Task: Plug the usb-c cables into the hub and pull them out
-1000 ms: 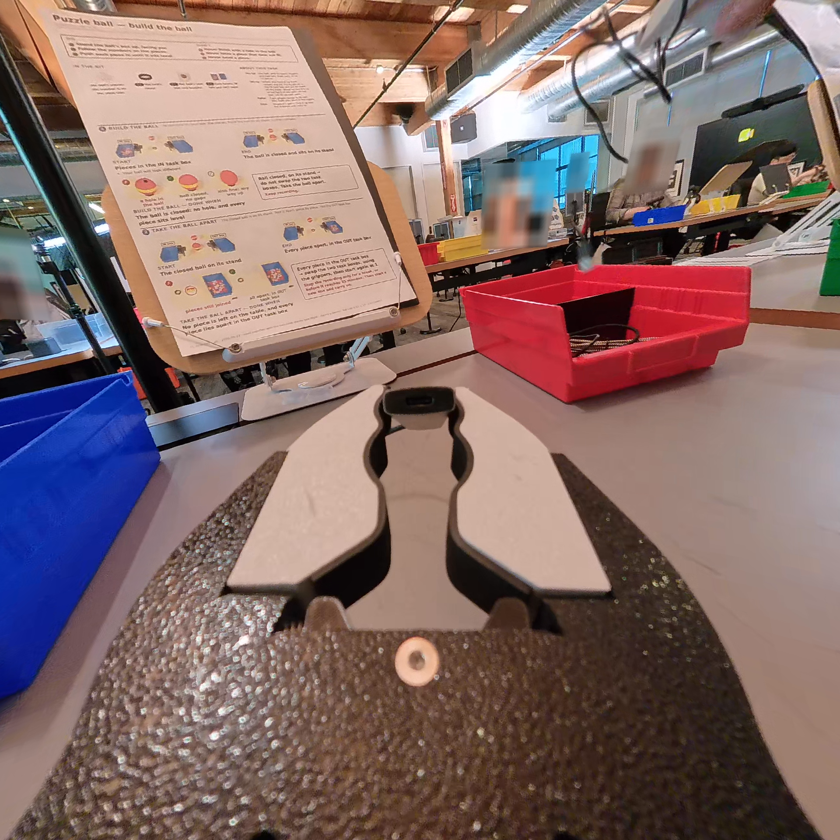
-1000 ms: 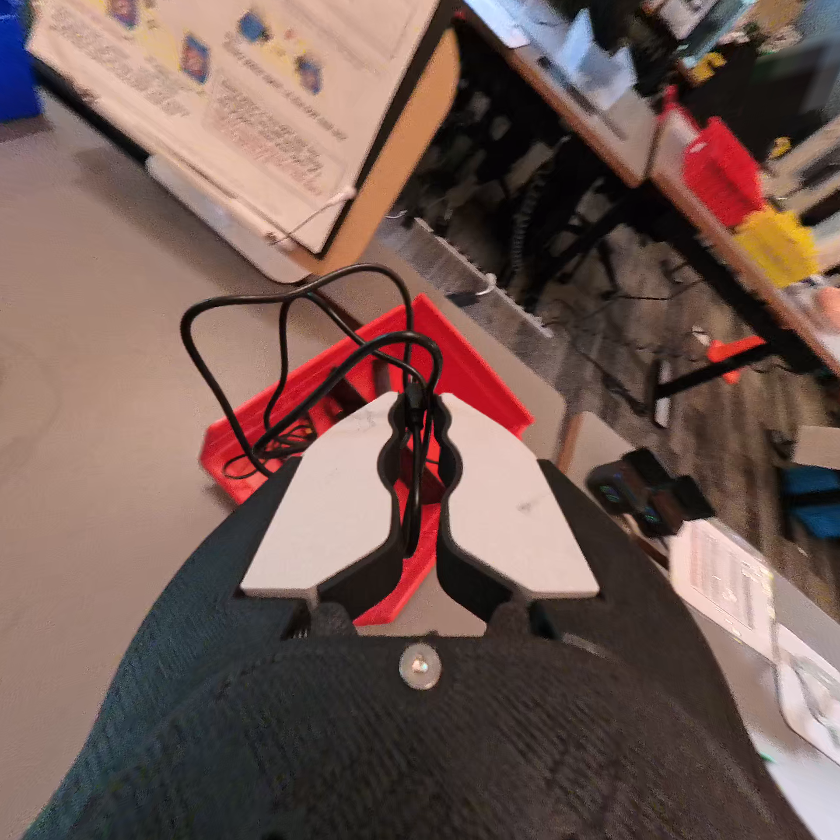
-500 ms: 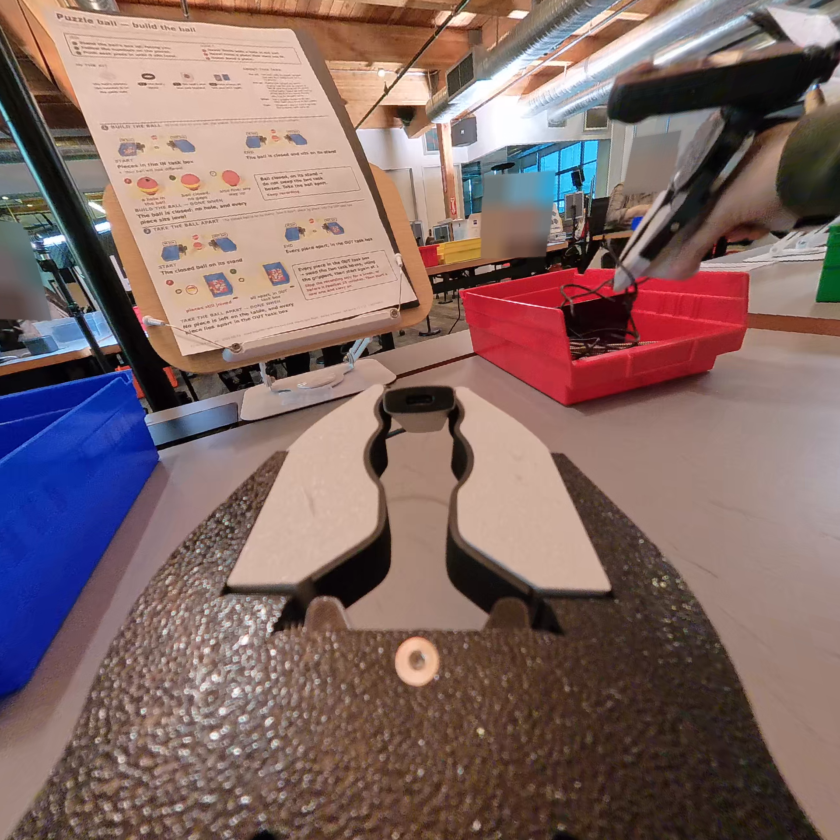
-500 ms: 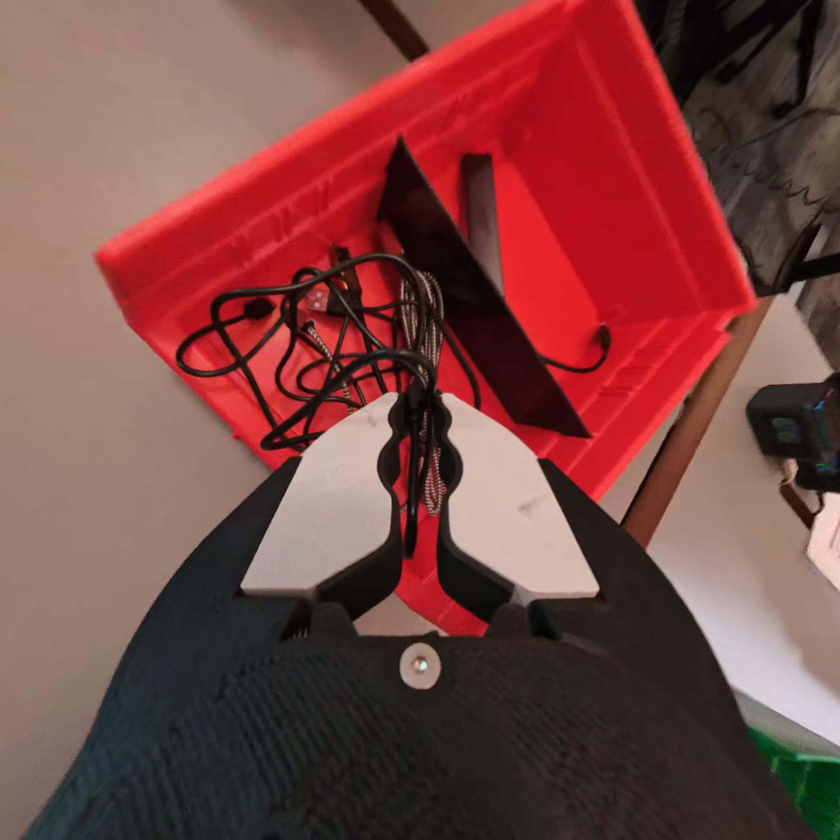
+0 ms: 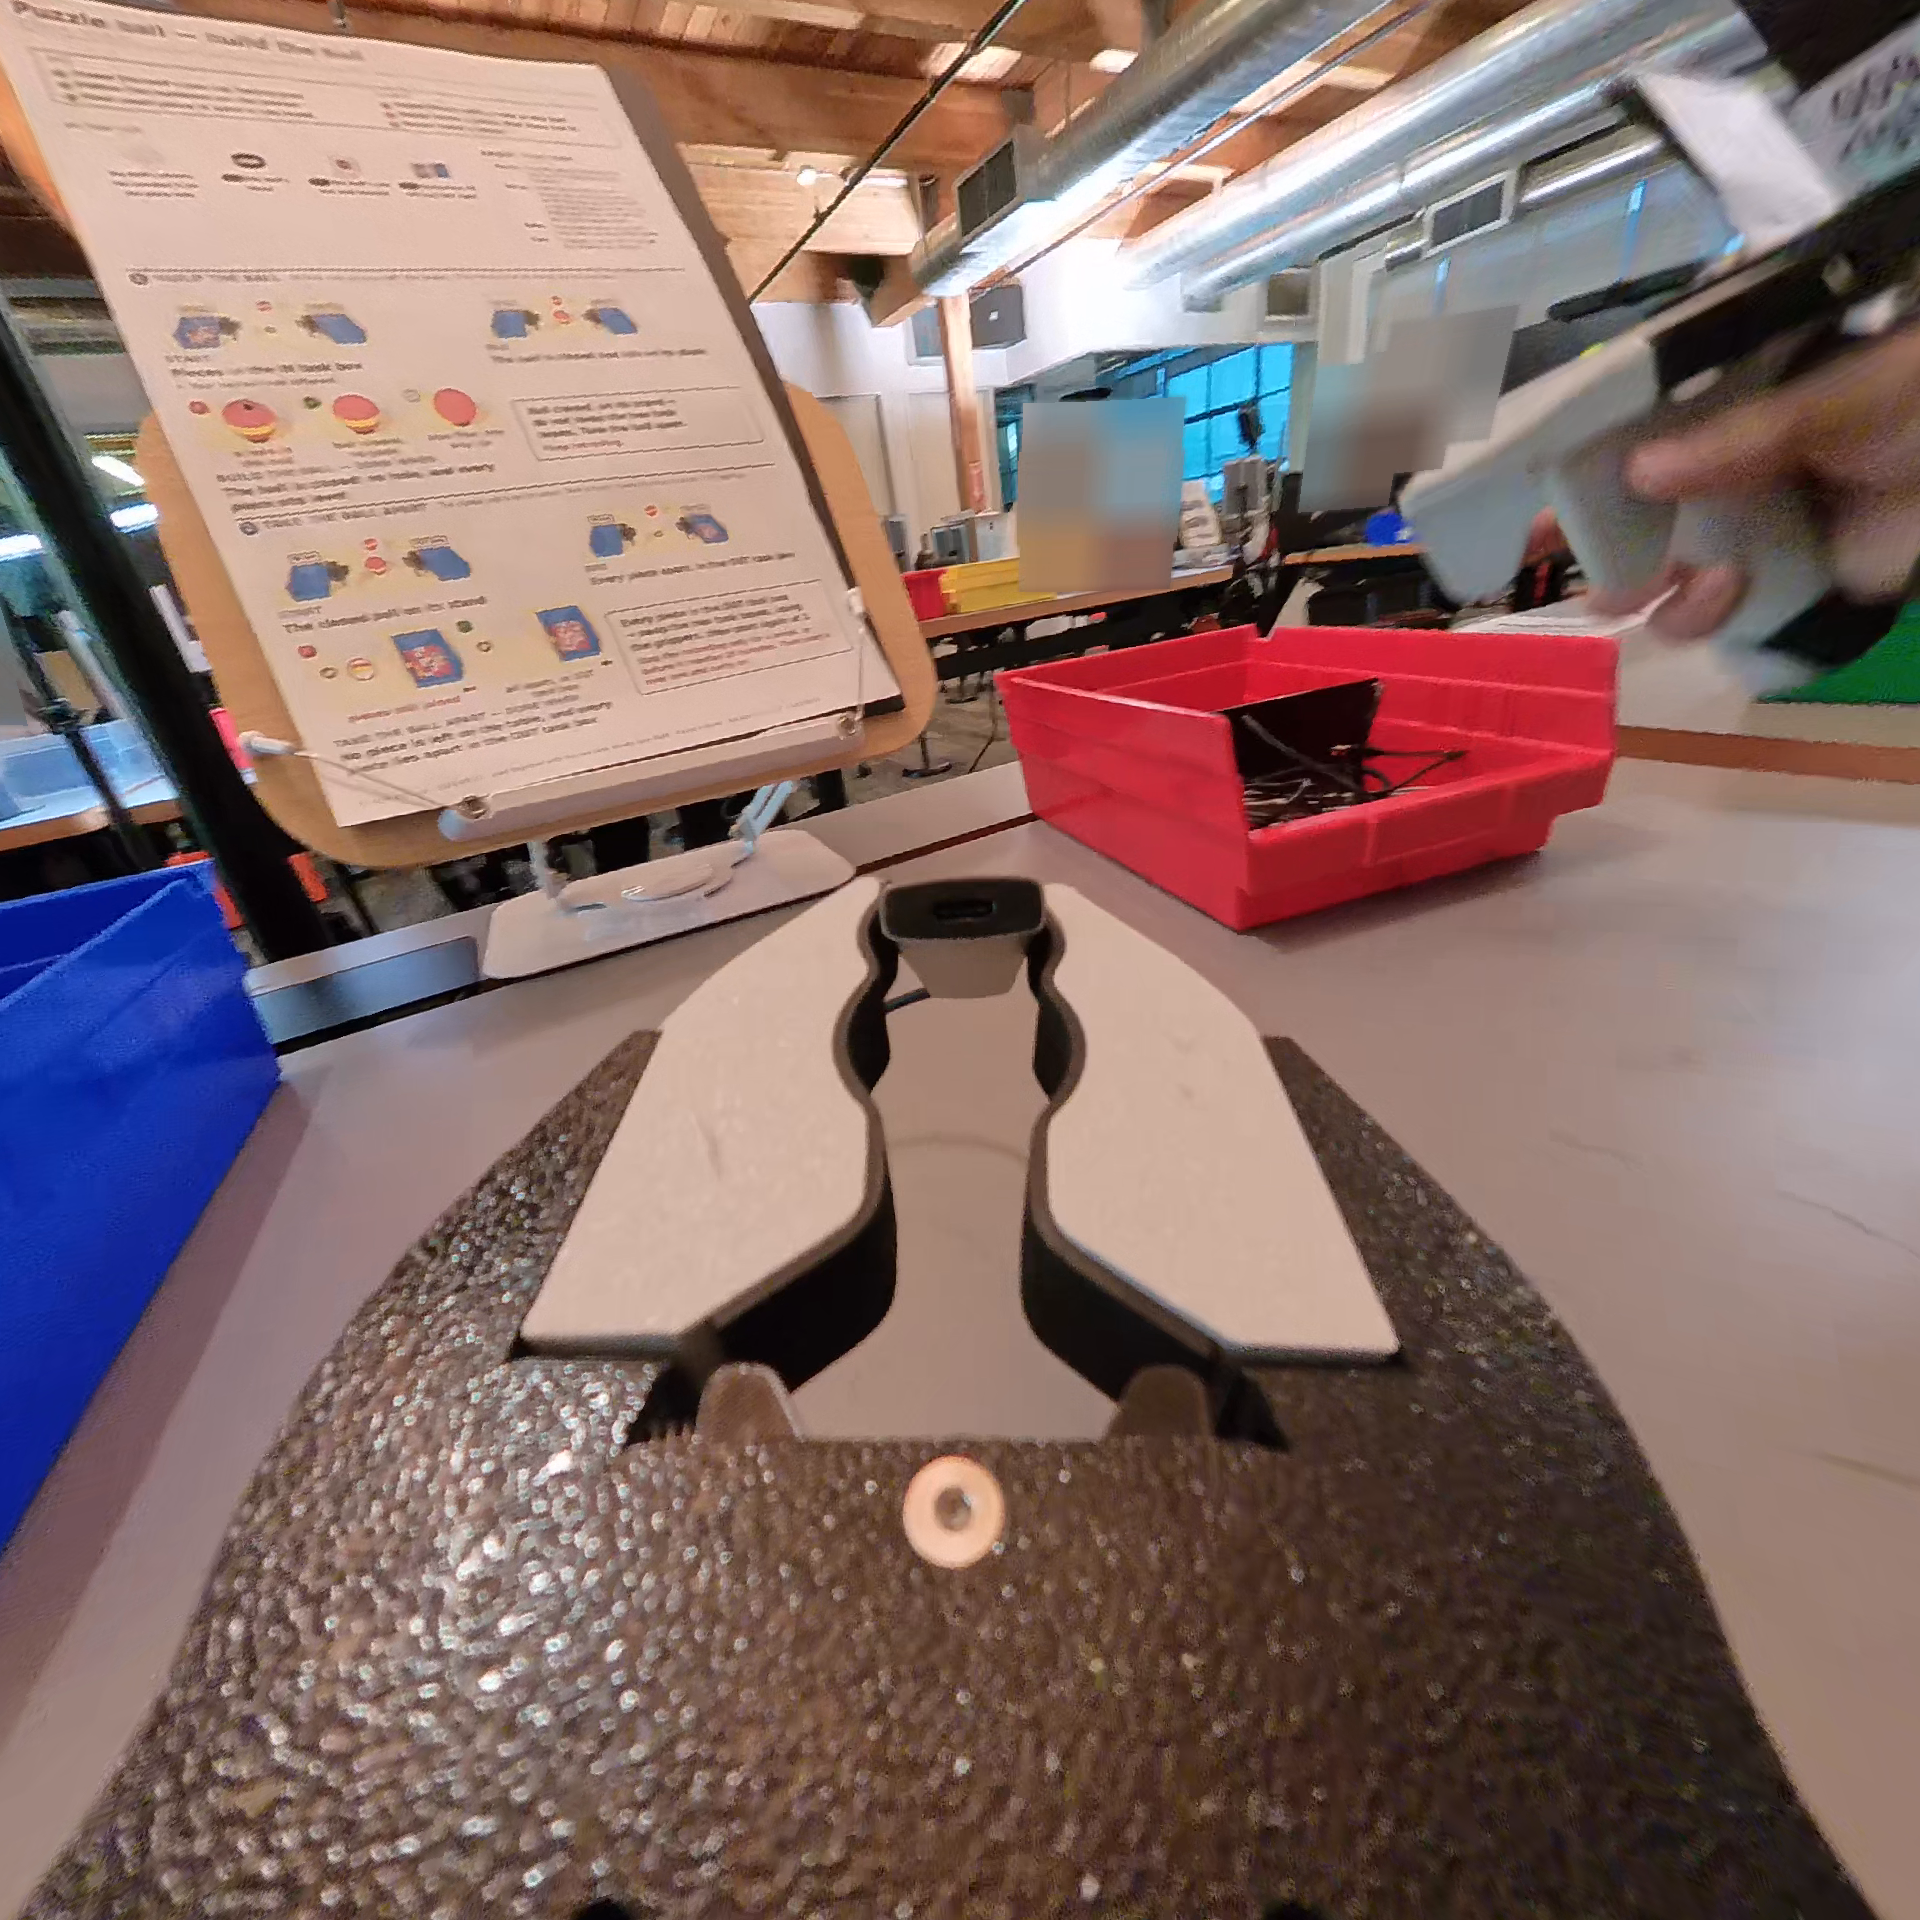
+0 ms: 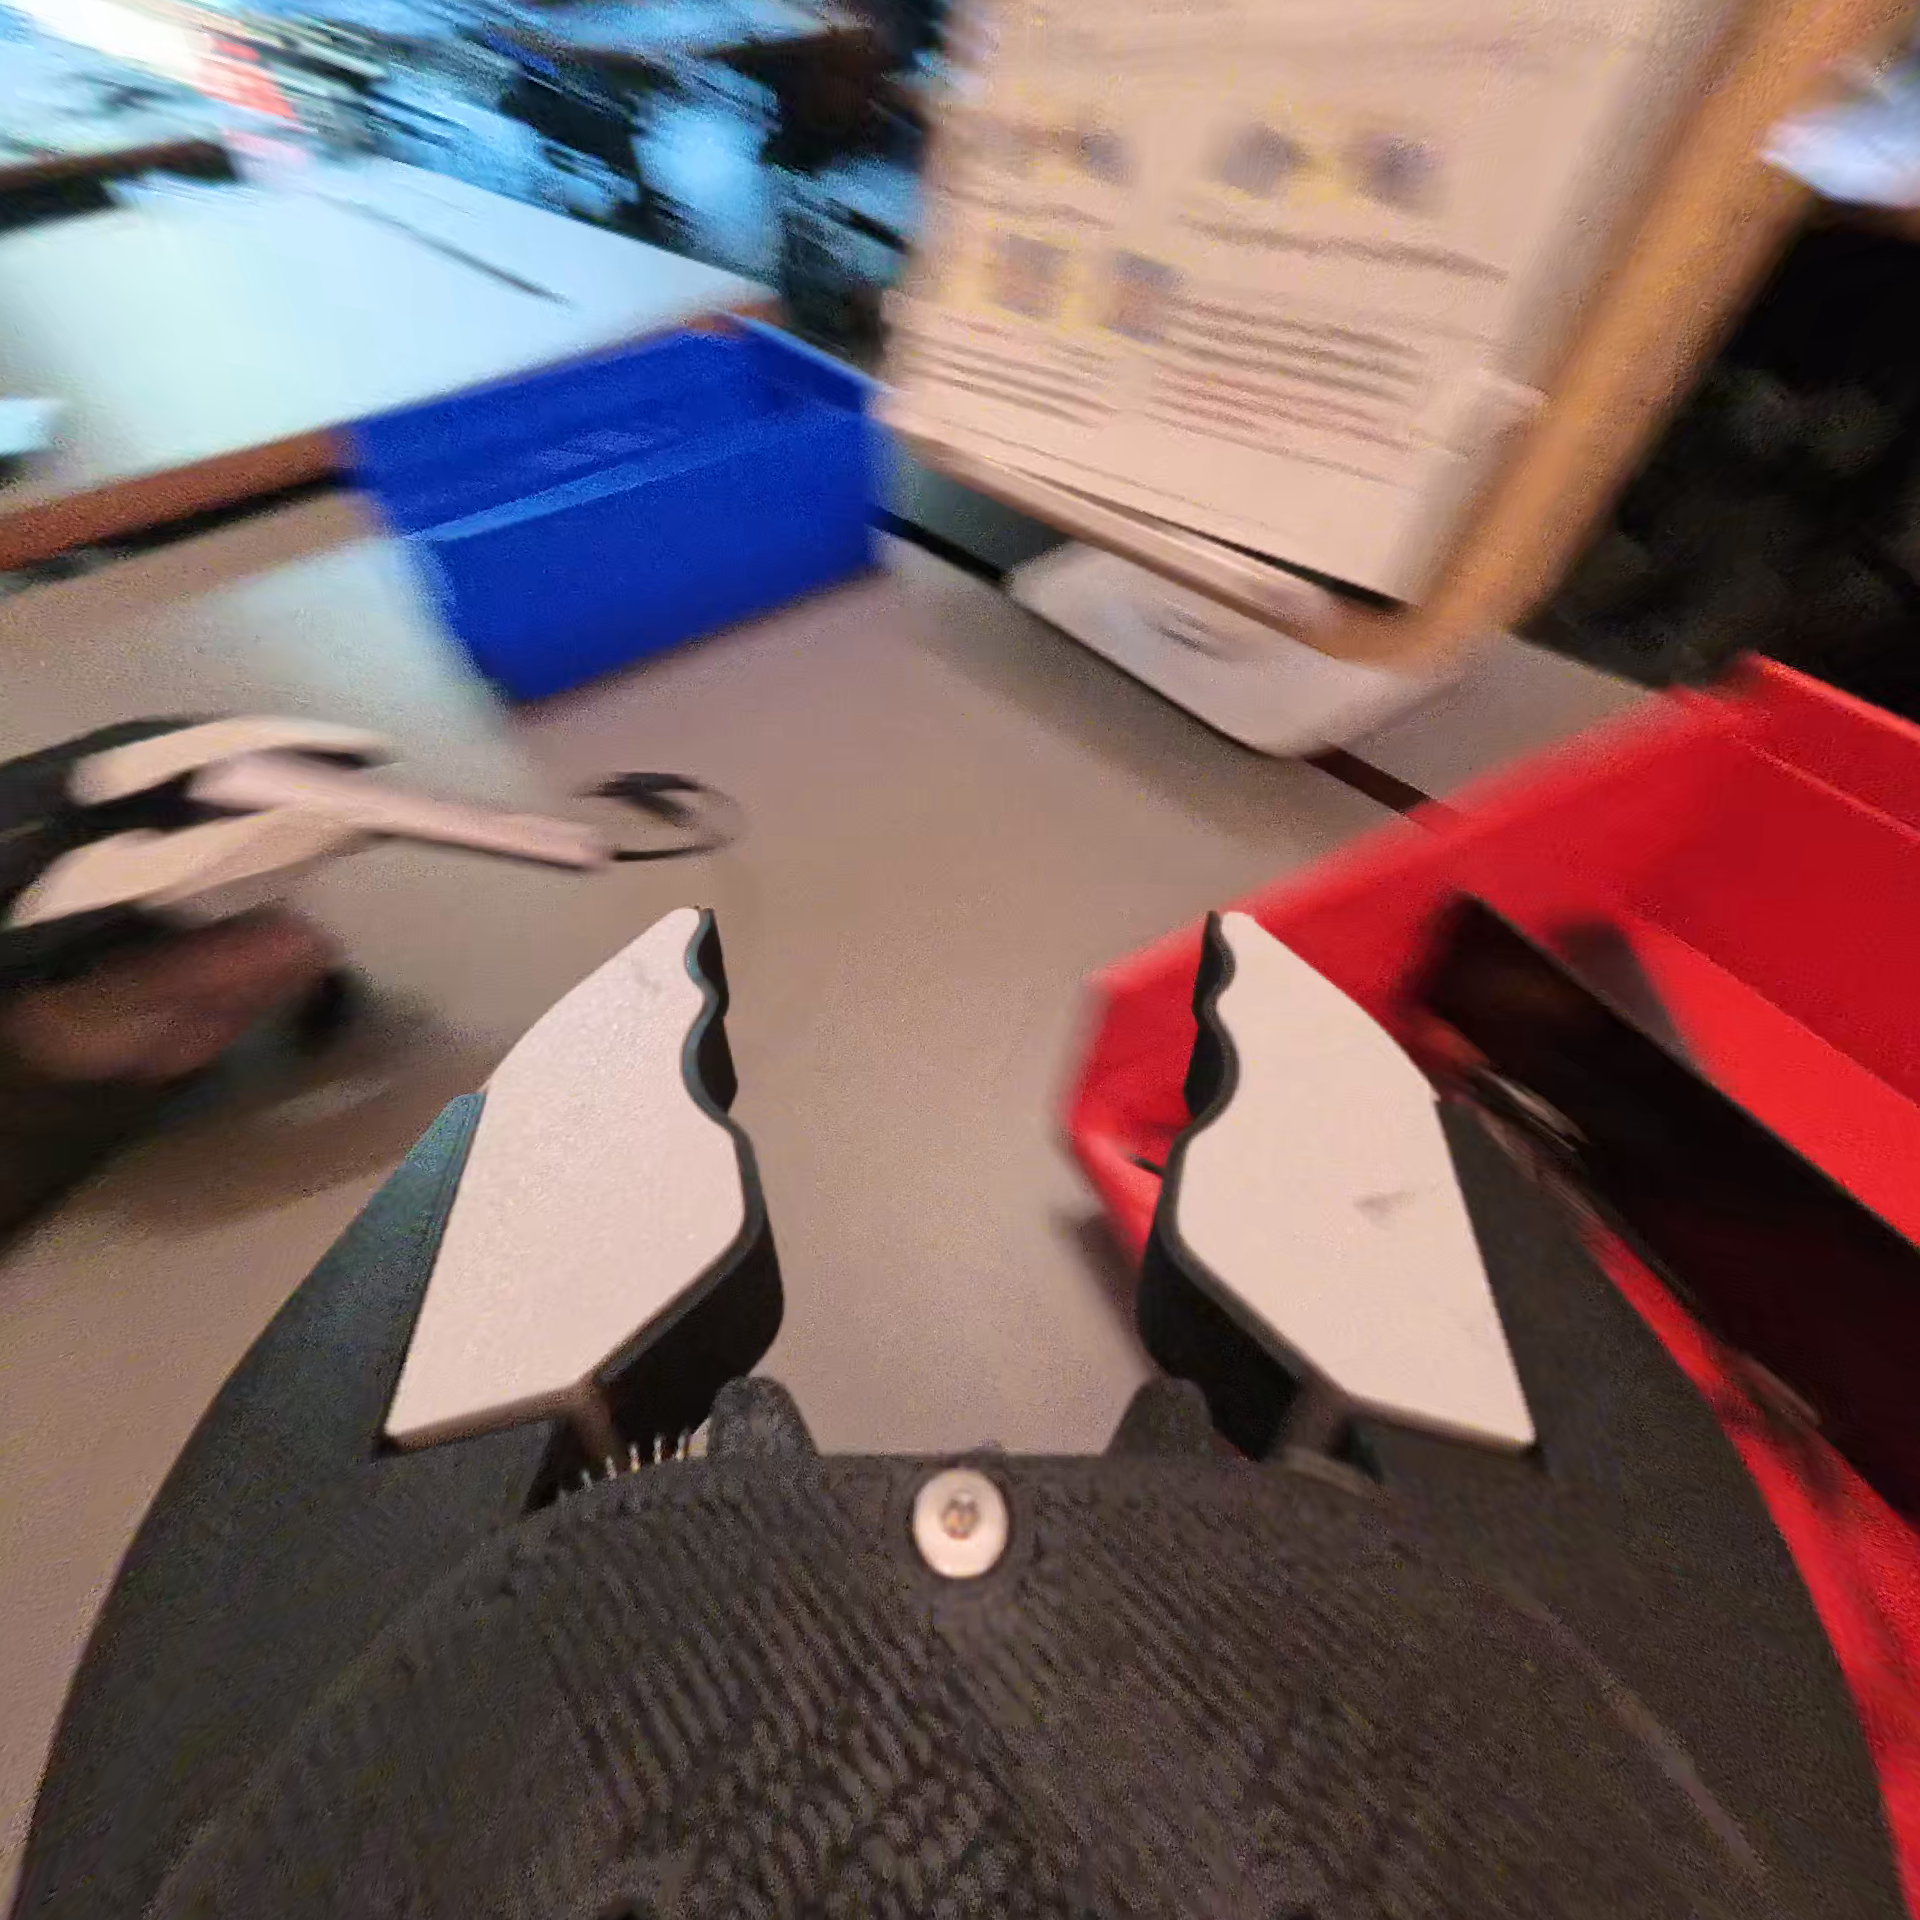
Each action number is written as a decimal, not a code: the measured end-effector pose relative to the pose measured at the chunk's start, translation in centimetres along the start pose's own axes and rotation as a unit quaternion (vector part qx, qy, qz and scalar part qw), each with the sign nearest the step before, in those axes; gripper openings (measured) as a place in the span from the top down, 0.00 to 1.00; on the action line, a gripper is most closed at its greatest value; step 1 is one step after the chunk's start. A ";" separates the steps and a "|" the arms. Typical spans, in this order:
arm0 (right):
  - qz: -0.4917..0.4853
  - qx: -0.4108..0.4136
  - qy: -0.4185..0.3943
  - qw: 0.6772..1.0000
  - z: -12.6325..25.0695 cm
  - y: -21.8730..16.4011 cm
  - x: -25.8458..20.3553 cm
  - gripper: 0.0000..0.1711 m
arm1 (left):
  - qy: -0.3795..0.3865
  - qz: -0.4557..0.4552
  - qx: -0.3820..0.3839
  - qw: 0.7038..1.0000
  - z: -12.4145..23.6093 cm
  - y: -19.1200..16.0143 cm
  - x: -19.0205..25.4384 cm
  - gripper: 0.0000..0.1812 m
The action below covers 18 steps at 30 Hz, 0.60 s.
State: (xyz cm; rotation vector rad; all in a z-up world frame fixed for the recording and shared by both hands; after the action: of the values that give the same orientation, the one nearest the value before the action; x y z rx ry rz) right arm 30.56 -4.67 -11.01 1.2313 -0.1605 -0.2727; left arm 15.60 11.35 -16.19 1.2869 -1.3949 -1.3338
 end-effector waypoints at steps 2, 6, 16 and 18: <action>0.077 0.046 0.114 0.989 -1.4 -1.0 -6.9 0.47 | -0.037 0.019 0.016 0.999 0.2 0.4 0.7 0.87; 0.128 0.089 0.192 0.969 -3.5 -3.2 -12.9 0.49 | -0.157 0.068 0.047 0.984 0.9 1.2 2.8 0.87; 0.106 0.078 0.366 0.921 -1.1 -4.9 -18.2 0.64 | -0.420 0.126 0.108 0.892 4.5 3.7 8.2 0.87; 0.095 0.073 0.370 0.921 -1.5 -5.7 -18.7 0.65 | -0.422 0.130 0.110 0.891 4.6 3.7 8.2 0.87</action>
State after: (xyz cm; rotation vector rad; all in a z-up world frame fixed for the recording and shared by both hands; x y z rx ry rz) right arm 12.36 0.40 -16.36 1.3799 0.3625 0.3890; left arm 9.25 3.81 -13.88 0.5871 -2.2690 -1.6546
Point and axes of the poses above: each gripper's, where its closed fingertips meet, z back along the fingers, y out of its top, x = y × z across the jaws, the point moved 1 cm from there along z, back along the fingers, and after that the axes turned 2 degrees about z, right-handed, at the moved point
